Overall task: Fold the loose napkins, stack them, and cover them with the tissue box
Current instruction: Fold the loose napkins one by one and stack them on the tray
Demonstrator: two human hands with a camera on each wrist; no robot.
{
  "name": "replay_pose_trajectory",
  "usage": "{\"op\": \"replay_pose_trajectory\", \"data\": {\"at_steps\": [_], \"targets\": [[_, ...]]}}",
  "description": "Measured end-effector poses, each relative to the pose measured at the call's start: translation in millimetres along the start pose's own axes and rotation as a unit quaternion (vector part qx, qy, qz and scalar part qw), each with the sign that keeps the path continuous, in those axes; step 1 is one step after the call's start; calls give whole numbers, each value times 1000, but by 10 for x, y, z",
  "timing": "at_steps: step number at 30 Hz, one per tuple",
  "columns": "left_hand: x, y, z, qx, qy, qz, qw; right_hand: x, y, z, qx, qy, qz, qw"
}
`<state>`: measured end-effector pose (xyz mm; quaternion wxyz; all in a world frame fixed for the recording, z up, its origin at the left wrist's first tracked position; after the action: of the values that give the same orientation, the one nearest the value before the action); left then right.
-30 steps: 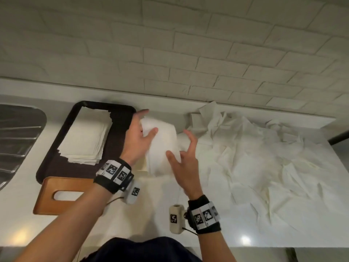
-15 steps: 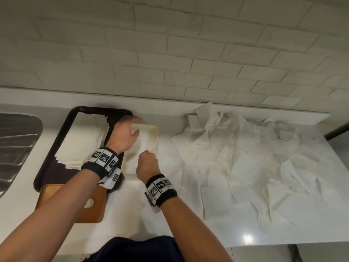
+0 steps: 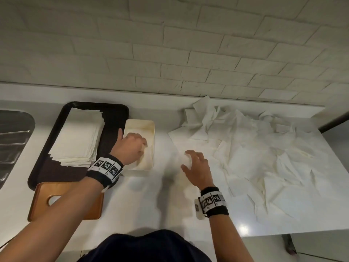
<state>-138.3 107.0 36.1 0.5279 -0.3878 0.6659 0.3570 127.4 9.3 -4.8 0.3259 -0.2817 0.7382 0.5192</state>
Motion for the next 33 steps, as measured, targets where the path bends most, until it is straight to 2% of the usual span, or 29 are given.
{"op": "replay_pose_trajectory", "data": {"at_steps": [2,4,6,9,11,15,17,18,21,23,25,28,29,31,33], "targets": [[-214,-145,-83,3,-118,-86,989,103,-299,28,-7,38,-19,999],[-384,-342,-182,15,-190,-198,962,50,-390,31,-28,18,10,999],[-435,-605,-241,45,-176,-288,940,-137,-276,-52,-57,-14,90,994],[-366,-969,-293,64,-44,-435,897,-510,129,-285,-148,-50,200,967],[-331,-1118,-336,60,5,-507,860,-710,381,-387,-179,-55,261,947],[-484,-1093,-426,55,-52,-531,844,-848,553,-359,-161,-61,357,918],[-609,-930,-469,19,-88,-577,812,-758,570,-326,-122,-21,421,899],[-650,-816,-478,0,-107,-584,805,-689,571,-307,-105,-9,450,887],[-643,-406,-427,-69,-157,-528,832,-514,520,-257,-65,-46,492,867],[-607,-131,-381,-122,-172,-473,855,-399,485,-203,-49,-61,480,874],[-519,100,-323,-168,-171,-431,870,-275,407,-109,-50,-71,375,923],[-269,300,-173,-217,-118,-362,899,-26,238,21,-50,-48,140,988],[-199,317,-113,-218,-92,-327,915,90,167,43,-42,-22,58,997],[-105,279,-8,-202,-27,-266,942,294,31,40,-21,26,-71,997],[-61,210,76,-172,17,-215,961,371,-48,19,-3,28,-110,993]]}}
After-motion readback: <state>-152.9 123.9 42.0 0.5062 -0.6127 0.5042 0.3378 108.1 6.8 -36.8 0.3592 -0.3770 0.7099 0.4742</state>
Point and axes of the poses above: each hand's wrist, its own z-axis towards the middle knuckle, its own x-axis out of the palm, y = z × x, the point moved 6 cm from there along z, towards the middle knuckle, and after that the axes turned 9 degrees about z, right-handed, at the moved point
